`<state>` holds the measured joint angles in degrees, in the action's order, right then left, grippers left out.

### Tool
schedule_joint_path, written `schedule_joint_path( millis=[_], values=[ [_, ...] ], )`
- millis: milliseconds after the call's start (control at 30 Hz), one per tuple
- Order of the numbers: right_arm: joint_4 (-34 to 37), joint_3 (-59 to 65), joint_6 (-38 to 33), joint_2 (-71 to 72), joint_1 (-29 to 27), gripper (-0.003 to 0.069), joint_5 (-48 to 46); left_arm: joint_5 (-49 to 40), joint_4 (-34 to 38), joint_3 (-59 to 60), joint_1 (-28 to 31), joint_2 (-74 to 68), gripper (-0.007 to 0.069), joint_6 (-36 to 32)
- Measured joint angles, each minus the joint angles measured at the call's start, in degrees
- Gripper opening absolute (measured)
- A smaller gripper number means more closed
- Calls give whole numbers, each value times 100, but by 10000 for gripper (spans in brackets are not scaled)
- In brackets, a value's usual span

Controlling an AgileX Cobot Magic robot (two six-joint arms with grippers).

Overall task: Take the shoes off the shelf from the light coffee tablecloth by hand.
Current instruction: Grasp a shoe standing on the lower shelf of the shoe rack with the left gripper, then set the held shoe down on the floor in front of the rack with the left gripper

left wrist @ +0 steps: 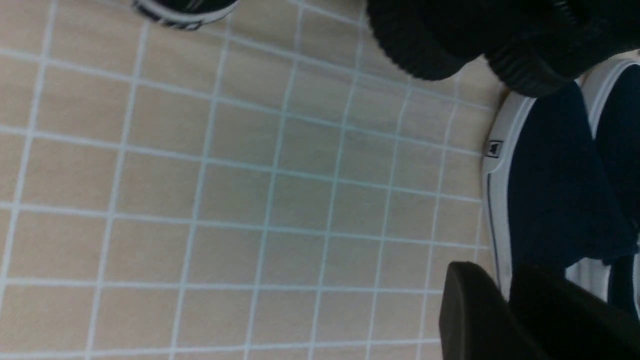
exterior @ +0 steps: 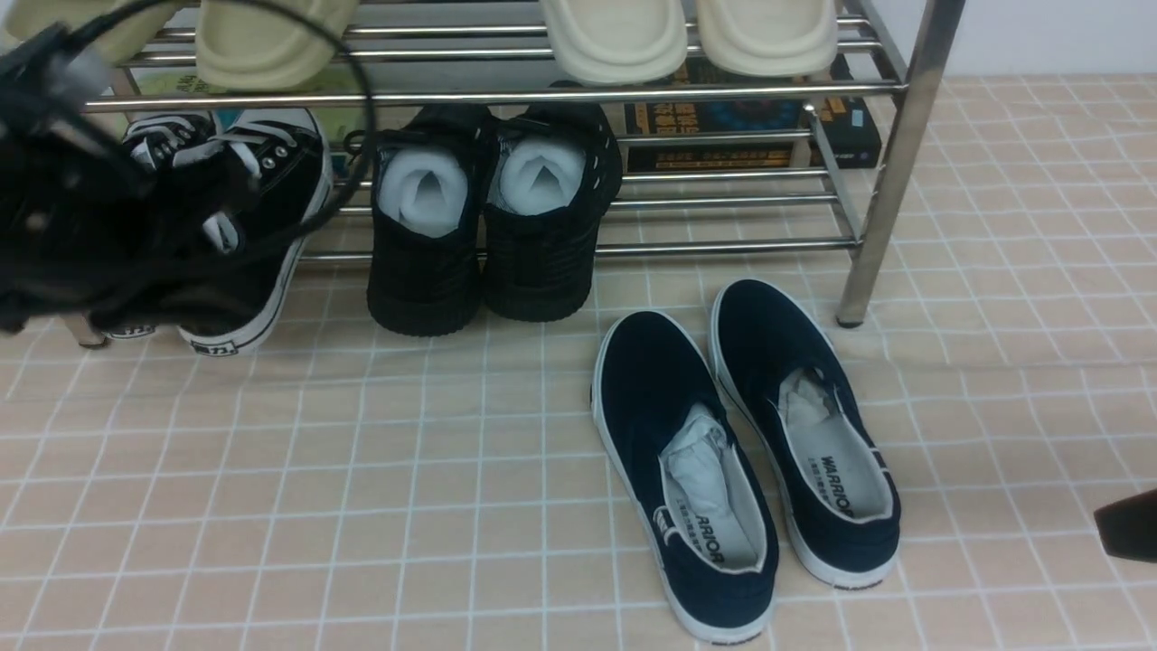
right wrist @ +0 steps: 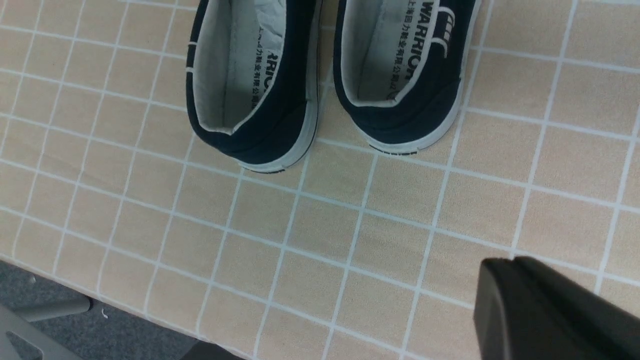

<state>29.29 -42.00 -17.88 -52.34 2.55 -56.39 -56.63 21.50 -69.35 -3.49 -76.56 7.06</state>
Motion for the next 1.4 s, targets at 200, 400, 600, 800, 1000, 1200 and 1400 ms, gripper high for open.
schedule_joint_path(
  millis=[200, 400, 600, 800, 1000, 1200, 1400],
  values=[
    [78, 0, 0, 0, 0, 2, 32, 162, -88, -1001, -569, -957, 363, 203],
    [68, 0, 0, 0, 0, 8, 32, 1201, -262, -1368, -602, -1791, 426, 1035],
    [73, 0, 0, 0, 0, 13, 32, 1760, -291, -1380, -602, -2337, 428, 1155],
    [73, 0, 0, 0, 0, 15, 26, 1821, -286, -1380, -602, -2756, 429, 1171],
    [73, 0, 0, 0, 0, 23, 15, 1874, -200, -1393, -602, -3027, 407, 1178],
    [120, 0, 0, -7, 0, 29, 14, 1800, -200, -1393, -602, -3087, 204, 1178],
    [151, 0, 0, -7, 0, 34, -30, 1501, -200, -1411, -602, -3046, 19, 1178]
  ],
)
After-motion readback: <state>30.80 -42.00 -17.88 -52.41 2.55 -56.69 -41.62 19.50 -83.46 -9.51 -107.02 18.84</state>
